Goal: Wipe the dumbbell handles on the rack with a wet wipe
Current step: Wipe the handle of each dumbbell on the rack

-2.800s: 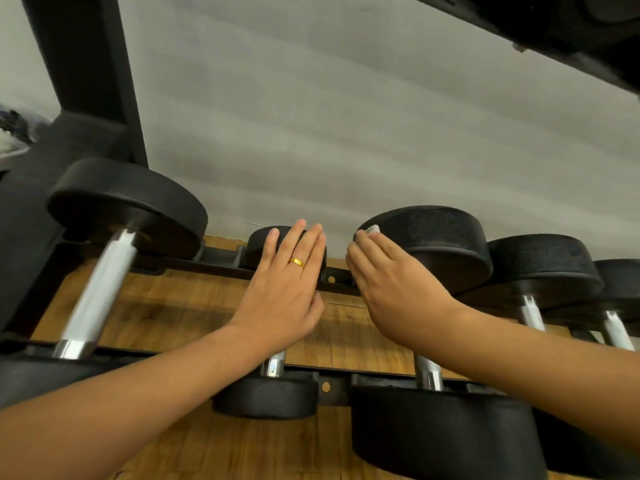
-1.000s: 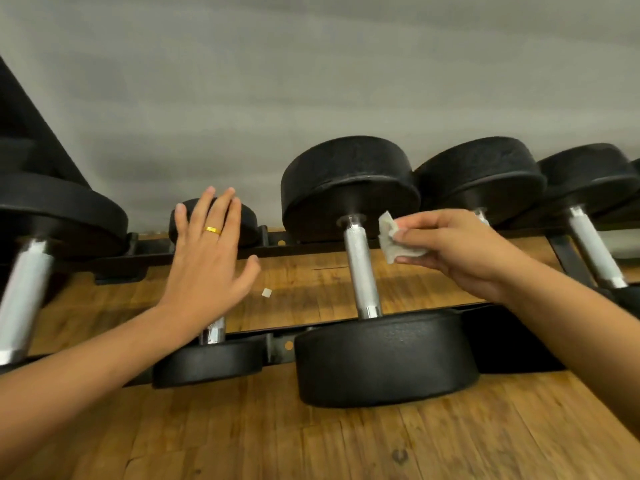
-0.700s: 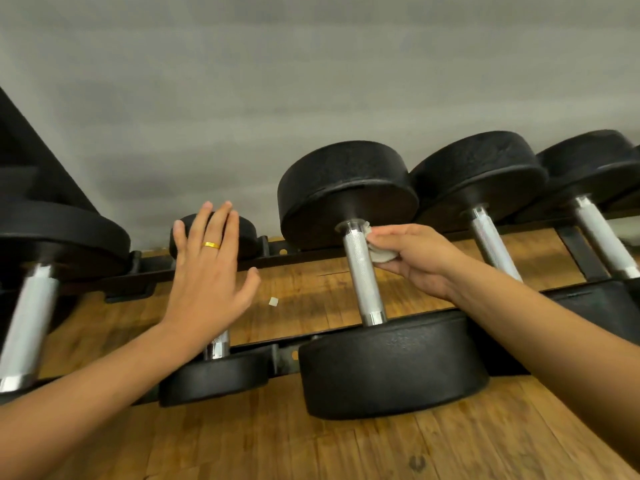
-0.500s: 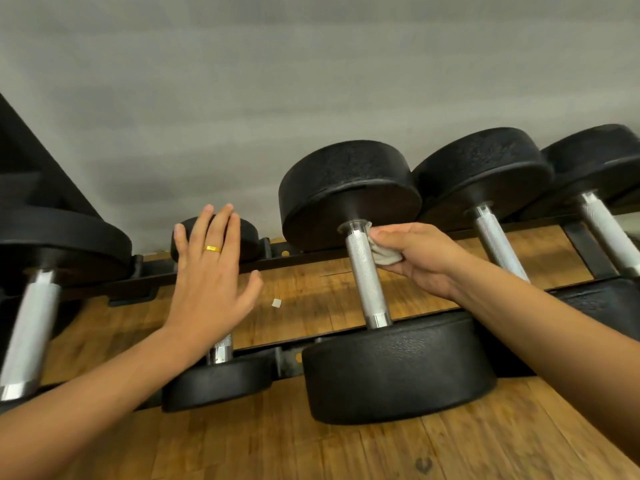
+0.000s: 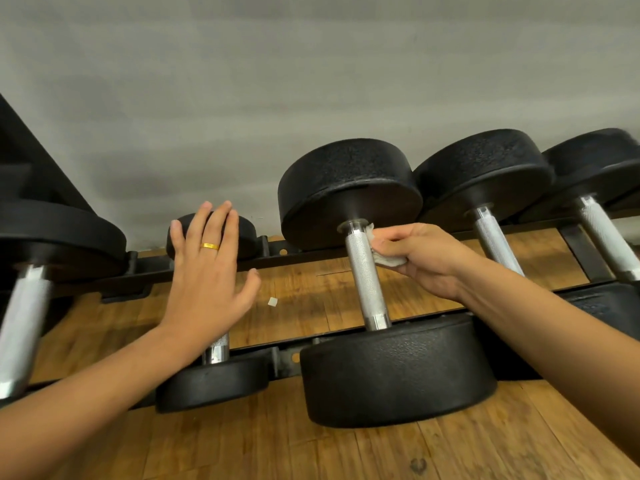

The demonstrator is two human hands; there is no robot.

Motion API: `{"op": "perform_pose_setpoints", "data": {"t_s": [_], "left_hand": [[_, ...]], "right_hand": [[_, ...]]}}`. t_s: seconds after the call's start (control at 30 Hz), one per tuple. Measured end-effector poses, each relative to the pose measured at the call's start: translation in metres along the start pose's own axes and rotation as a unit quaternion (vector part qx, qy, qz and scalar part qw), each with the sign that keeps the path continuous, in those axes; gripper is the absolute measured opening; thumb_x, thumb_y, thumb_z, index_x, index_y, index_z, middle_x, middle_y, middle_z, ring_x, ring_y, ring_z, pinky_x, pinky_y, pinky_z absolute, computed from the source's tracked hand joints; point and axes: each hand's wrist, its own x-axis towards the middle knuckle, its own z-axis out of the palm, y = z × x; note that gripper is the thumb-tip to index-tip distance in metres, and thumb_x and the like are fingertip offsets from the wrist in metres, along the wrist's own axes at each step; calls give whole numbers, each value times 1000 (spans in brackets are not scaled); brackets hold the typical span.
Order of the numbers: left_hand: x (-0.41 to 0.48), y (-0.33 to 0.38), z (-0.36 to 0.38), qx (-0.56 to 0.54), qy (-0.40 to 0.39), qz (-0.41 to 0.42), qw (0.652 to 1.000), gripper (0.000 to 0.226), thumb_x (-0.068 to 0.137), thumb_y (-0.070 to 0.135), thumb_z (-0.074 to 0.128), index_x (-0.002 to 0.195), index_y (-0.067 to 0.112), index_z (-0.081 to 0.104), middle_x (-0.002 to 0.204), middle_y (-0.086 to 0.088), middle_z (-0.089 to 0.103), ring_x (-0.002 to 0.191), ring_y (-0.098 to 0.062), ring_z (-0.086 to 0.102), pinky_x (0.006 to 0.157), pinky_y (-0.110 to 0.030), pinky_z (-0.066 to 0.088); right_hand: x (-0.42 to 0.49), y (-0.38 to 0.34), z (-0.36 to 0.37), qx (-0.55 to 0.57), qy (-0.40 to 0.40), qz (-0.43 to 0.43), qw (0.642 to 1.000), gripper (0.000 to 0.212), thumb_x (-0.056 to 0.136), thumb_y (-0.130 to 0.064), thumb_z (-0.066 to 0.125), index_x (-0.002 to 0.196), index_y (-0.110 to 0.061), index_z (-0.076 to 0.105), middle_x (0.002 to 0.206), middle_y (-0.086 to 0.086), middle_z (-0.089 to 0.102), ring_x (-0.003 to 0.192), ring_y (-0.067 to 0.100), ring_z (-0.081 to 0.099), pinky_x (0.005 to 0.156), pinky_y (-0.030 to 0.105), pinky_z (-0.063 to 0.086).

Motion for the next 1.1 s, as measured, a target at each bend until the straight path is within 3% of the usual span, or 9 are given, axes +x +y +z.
{"op": "perform_pose_setpoints", "data": {"t_s": [0.2,0.4,0.5,0.63,0.87,1.0,1.1], "left_hand": [[0,0,1,0,3,-7,1000,81,87,39,55,156,2,34,164,-15,30,156,-32,16,125,-54,-3],[2,-1,3,-7,11,-8,1000,81,88,40,55,157,4,33,165,-12,28,157,-30,13,125,-49,-9],[2,0,4,-13,13,-8,1000,80,88,39,55,156,3,35,164,-13,29,156,-30,14,125,-51,-8],[1,1,2,-13,11,-3,1000,80,88,39,55,156,2,35,164,-15,30,156,-32,15,125,-53,-5],[2,2,3,-6,11,1,1000,80,88,40,55,155,1,35,163,-16,31,155,-34,17,125,-54,-1],[1,2,2,-4,12,1,1000,80,88,40,55,155,1,35,163,-16,31,155,-34,17,125,-56,1],[1,2,2,-3,12,1,1000,81,88,40,55,155,1,35,164,-16,30,155,-33,16,125,-56,2]], "right_hand": [[6,0,9,-7,57,-40,998,14,89,7,65,96,-3,72,96,11,74,84,16,73,67,22,59],[-5,-4,-8,-98,-22,3,995,15,88,8,65,94,-1,74,89,10,76,82,16,74,72,26,61],[-5,-4,-6,-108,-9,8,994,15,86,9,66,96,1,74,88,13,75,79,18,74,70,27,61],[2,-3,5,-73,28,-18,997,20,90,6,63,107,2,73,102,16,75,92,22,73,74,28,61],[-10,-3,-9,-124,-2,-5,992,15,85,8,68,95,-2,75,87,9,76,81,16,74,70,26,59],[-1,1,1,-88,37,-41,995,19,88,6,67,105,1,73,95,12,76,85,17,73,69,24,58],[-7,-1,-6,-102,2,-14,995,20,87,8,66,105,2,72,97,14,75,85,16,73,73,26,61]]}}
